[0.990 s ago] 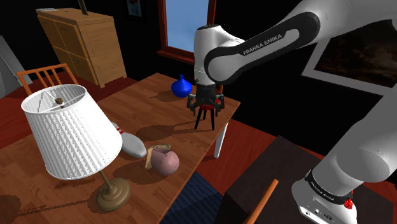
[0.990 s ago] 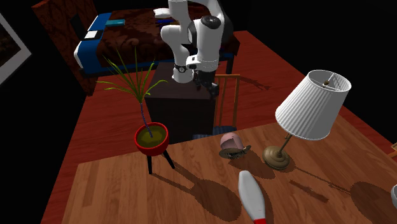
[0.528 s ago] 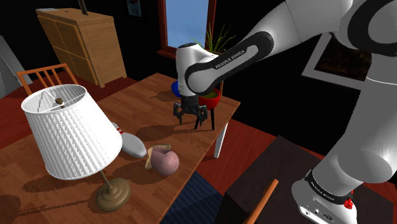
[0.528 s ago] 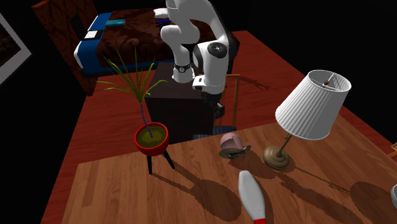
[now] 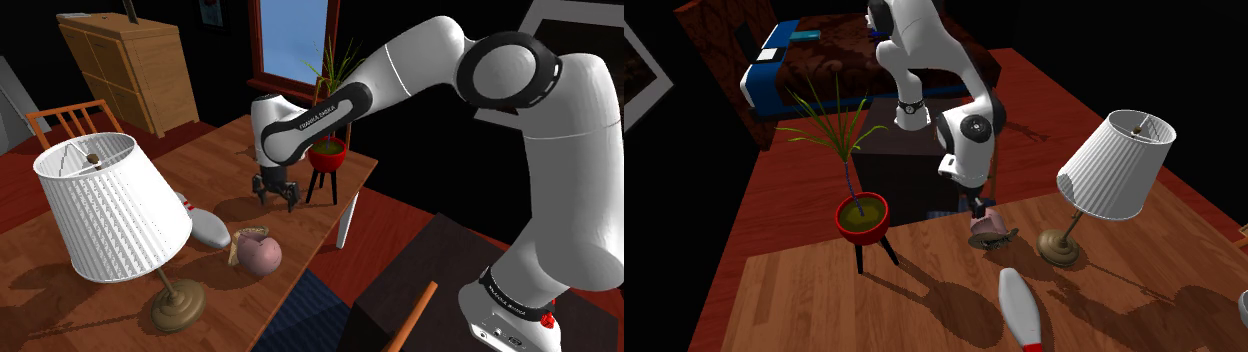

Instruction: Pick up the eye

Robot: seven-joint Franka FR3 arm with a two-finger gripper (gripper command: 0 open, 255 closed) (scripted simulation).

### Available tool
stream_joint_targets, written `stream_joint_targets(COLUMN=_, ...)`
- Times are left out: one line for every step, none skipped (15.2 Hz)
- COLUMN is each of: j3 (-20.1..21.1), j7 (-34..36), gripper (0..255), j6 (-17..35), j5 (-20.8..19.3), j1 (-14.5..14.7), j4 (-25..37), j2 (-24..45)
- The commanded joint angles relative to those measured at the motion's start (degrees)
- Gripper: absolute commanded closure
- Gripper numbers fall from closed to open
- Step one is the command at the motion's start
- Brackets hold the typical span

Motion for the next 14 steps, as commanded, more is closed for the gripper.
stream_joint_targets(j3=-1.0, j7=2.4, gripper=0, j6=-0.3, j5=0.0, j1=1.3, j4=5.4, j2=5.4)
stream_joint_targets(j3=-1.5, j7=3.4, gripper=0, j6=-0.7, j5=0.1, j1=1.9, j4=8.2, j2=7.9)
stream_joint_targets(j3=-1.9, j7=4.3, gripper=0, j6=-1.2, j5=0.3, j1=2.5, j4=11.1, j2=10.4)
stream_joint_targets(j3=-2.3, j7=5.2, gripper=0, j6=-1.7, j5=0.5, j1=3.1, j4=14.1, j2=12.9)
stream_joint_targets(j3=-2.7, j7=6.1, gripper=0, j6=-2.4, j5=0.7, j1=3.7, j4=17.4, j2=15.6)
stream_joint_targets(j3=-2.7, j7=6.1, gripper=0, j6=-2.4, j5=0.7, j1=3.7, j4=17.4, j2=15.6)
stream_joint_targets(j3=-2.8, j7=6.1, gripper=0, j6=-2.0, j5=0.6, j1=3.8, j4=17.5, j2=16.1)
stream_joint_targets(j3=-2.9, j7=6.1, gripper=0, j6=-1.6, j5=0.6, j1=3.8, j4=17.7, j2=16.7)
stream_joint_targets(j3=-3.0, j7=6.1, gripper=0, j6=-1.2, j5=0.5, j1=3.9, j4=17.8, j2=17.2)
stream_joint_targets(j3=-3.1, j7=6.0, gripper=0, j6=-0.8, j5=0.4, j1=4.0, j4=18.0, j2=17.8)
stream_joint_targets(j3=-3.2, j7=6.0, gripper=0, j6=-0.4, j5=0.3, j1=4.1, j4=18.2, j2=18.4)
stream_joint_targets(j3=-3.3, j7=6.0, gripper=0, j6=-0.1, j5=0.2, j1=4.2, j4=18.4, j2=19.0)
stream_joint_targets(j3=-3.4, j7=5.9, gripper=0, j6=0.5, j5=0.1, j1=4.3, j4=18.8, j2=19.9)
stream_joint_targets(j3=-3.4, j7=5.9, gripper=0, j6=0.5, j5=0.1, j1=4.3, j4=18.8, j2=19.9)
